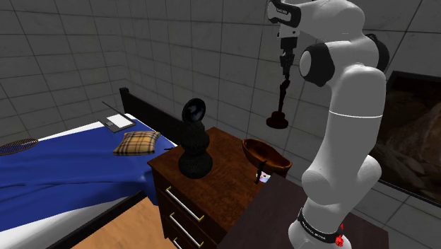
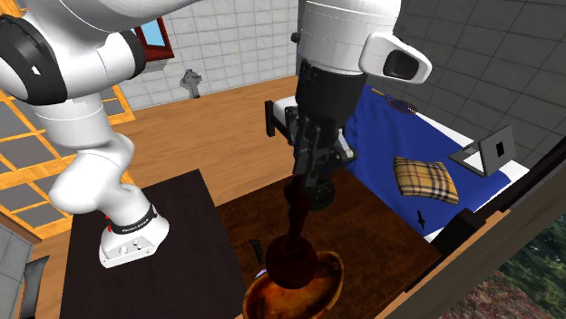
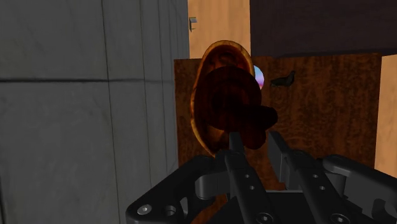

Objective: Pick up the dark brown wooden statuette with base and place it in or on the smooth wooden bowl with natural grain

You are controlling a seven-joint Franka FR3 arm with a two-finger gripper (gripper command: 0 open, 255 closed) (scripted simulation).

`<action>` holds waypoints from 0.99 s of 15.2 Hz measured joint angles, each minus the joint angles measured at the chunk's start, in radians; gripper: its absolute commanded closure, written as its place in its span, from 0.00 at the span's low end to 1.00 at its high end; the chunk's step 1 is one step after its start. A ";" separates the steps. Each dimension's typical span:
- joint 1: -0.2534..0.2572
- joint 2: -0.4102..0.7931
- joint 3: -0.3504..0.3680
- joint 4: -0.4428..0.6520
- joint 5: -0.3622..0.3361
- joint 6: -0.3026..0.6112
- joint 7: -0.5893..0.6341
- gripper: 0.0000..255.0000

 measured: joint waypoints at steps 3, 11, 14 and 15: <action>0.009 -0.023 0.003 -0.074 -0.009 0.052 0.010 1.00; 0.029 -0.080 0.010 -0.258 -0.029 0.182 0.035 1.00; 0.032 -0.088 0.011 -0.310 -0.032 0.225 0.042 1.00; 0.033 -0.094 0.012 -0.333 -0.034 0.243 0.044 1.00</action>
